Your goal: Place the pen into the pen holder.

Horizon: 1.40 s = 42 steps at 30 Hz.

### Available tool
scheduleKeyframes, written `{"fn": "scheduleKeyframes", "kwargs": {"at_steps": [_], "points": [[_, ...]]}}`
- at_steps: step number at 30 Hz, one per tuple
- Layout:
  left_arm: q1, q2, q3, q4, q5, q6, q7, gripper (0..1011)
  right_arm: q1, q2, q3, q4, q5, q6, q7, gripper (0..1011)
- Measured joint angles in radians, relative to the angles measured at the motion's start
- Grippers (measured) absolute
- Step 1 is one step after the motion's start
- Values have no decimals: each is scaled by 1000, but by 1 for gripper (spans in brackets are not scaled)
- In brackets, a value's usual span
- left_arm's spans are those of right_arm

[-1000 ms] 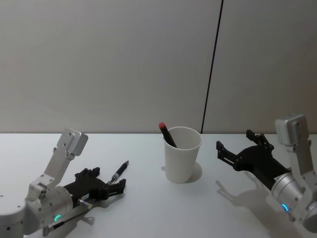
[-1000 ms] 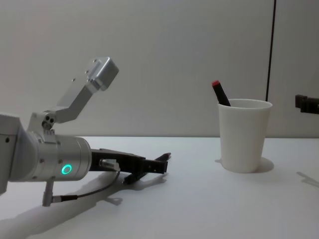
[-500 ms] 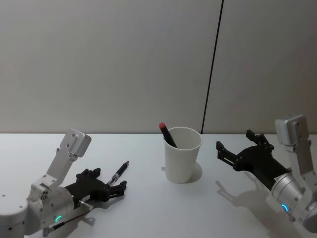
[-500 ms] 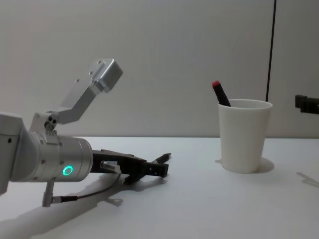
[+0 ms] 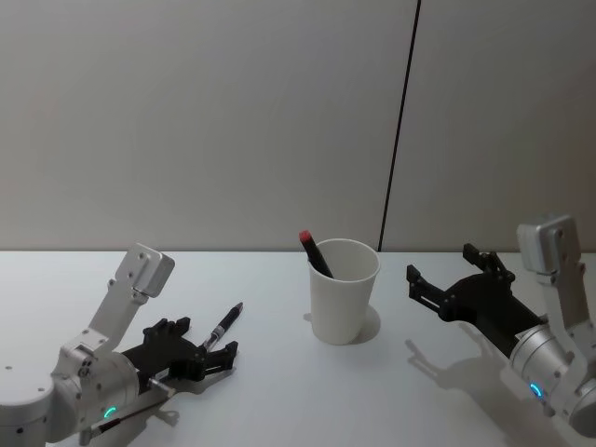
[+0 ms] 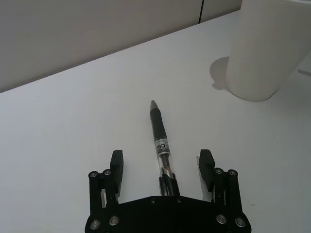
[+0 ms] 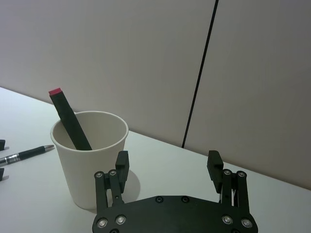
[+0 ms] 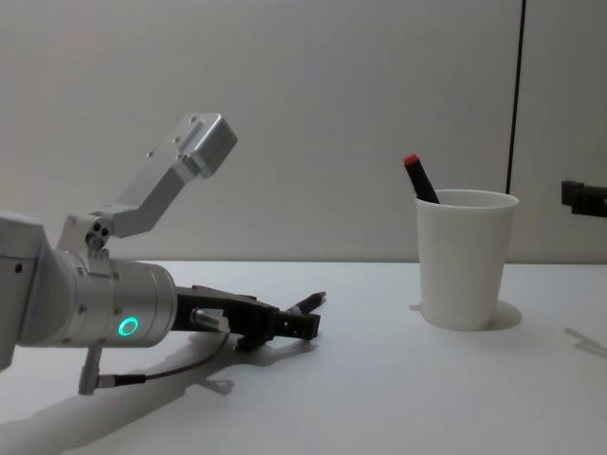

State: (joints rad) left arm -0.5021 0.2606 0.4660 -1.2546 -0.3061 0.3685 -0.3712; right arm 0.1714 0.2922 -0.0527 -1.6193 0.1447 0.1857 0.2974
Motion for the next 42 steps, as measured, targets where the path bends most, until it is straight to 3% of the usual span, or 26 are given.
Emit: {"fn": "scheduleKeyframes", "kwargs": {"at_steps": [42], "points": [[2, 2, 3, -3, 7, 4, -2, 736, 0, 0, 0, 0, 0, 0, 0, 1001]]}}
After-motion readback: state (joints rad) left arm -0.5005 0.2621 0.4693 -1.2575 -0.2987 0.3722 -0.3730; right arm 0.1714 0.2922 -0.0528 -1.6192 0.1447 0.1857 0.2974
